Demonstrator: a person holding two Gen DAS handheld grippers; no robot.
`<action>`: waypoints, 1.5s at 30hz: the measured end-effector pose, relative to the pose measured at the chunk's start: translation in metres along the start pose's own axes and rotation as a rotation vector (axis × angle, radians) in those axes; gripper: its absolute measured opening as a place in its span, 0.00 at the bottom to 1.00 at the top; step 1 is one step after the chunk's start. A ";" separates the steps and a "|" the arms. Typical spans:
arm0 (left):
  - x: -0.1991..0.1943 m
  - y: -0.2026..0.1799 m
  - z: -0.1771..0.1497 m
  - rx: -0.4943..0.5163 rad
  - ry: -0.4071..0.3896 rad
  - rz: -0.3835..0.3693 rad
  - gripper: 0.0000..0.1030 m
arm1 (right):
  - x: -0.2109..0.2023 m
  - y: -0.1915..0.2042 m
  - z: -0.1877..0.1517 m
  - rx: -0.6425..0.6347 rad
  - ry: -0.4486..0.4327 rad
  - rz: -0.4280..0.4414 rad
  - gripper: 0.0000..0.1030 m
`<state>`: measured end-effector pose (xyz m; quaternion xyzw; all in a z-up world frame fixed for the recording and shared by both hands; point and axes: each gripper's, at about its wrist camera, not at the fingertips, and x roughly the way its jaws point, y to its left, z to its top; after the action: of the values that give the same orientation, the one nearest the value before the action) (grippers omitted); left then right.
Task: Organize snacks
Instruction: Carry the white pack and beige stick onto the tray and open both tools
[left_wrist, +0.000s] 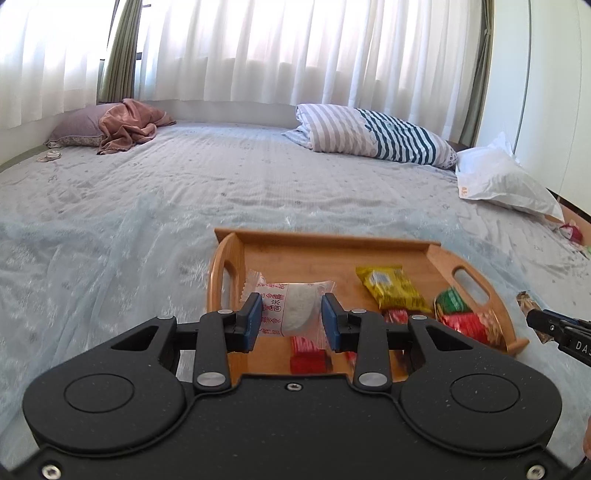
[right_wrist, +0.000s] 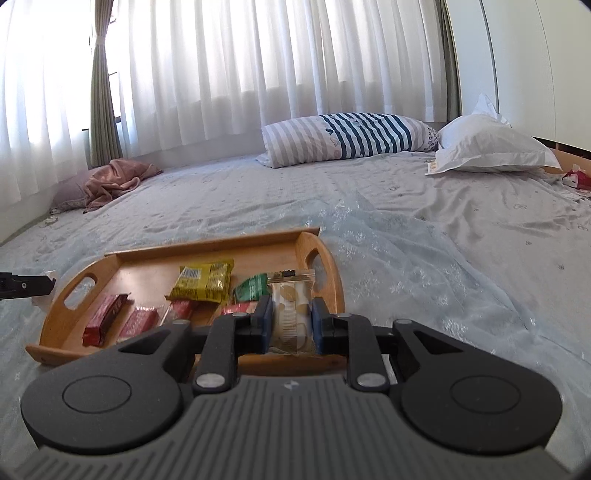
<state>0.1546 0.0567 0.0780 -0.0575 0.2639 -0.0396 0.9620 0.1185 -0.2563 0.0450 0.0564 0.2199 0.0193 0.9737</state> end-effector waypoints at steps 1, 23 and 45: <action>0.007 0.000 0.007 -0.004 0.000 -0.001 0.32 | 0.007 0.000 0.007 -0.001 0.005 0.007 0.26; 0.163 -0.011 0.034 -0.038 0.174 0.055 0.30 | 0.167 -0.003 0.048 0.034 0.209 0.042 0.26; 0.167 -0.027 0.024 0.042 0.158 0.076 0.29 | 0.186 0.007 0.041 -0.023 0.247 0.029 0.26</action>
<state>0.3093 0.0141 0.0177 -0.0239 0.3400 -0.0131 0.9400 0.3038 -0.2416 0.0033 0.0456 0.3369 0.0424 0.9395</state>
